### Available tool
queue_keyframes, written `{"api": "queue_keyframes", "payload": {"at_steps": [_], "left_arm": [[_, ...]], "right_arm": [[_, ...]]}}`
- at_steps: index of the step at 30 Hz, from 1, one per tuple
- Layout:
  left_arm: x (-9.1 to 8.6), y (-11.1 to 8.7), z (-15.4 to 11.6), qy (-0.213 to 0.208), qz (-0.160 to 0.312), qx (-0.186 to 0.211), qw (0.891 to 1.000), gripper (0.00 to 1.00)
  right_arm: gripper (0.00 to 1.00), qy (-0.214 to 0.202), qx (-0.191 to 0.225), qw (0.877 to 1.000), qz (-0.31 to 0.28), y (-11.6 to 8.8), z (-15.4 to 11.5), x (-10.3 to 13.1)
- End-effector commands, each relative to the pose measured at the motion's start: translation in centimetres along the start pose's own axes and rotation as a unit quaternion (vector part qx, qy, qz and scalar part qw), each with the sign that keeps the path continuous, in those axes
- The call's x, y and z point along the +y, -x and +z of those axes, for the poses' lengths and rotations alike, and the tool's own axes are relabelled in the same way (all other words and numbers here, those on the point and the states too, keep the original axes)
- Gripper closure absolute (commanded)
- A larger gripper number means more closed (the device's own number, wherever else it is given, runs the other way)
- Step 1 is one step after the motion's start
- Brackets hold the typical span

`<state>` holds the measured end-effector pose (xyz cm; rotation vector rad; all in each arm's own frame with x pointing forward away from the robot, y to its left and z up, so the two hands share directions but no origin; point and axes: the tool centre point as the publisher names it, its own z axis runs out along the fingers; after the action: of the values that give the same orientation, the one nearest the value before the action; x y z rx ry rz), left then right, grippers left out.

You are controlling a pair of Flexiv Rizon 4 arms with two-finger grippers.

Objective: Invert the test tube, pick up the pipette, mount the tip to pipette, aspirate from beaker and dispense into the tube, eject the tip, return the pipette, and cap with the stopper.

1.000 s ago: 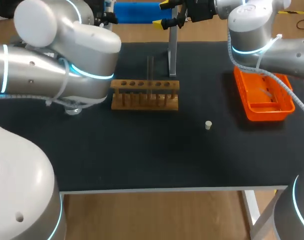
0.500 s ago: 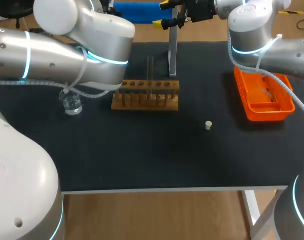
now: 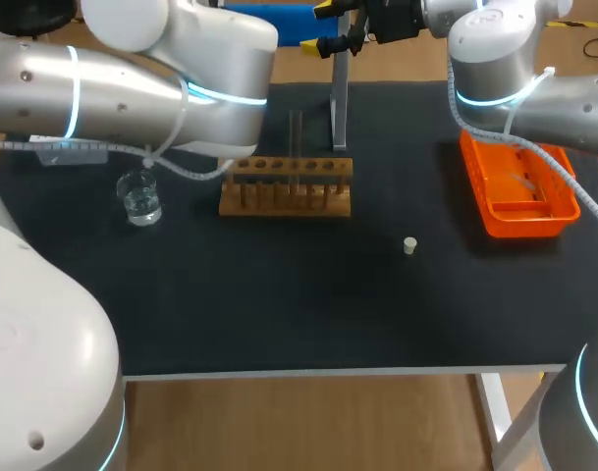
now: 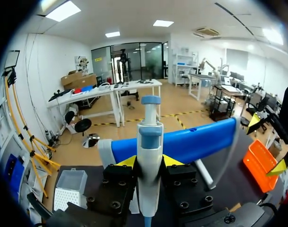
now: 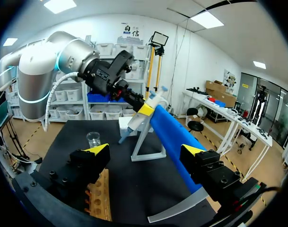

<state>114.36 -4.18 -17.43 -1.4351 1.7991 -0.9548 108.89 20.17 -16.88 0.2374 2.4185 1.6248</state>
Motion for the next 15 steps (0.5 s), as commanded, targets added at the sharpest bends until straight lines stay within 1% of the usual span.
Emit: {"api": "queue_keyframes", "payload": {"at_steps": [1,15], "left_arm": [[-0.6,-0.2,0.6,0.011,0.002,-0.007,1.0,1.0],[0.0,-0.1,1.9,0.034,0.0,-0.015,0.999,1.0]], "right_arm": [[0.0,-0.002,0.002,1.0,0.0,0.1,-0.1,0.1],[0.0,-0.002,0.002,1.0,0.0,0.1,-0.1,0.1]]}}
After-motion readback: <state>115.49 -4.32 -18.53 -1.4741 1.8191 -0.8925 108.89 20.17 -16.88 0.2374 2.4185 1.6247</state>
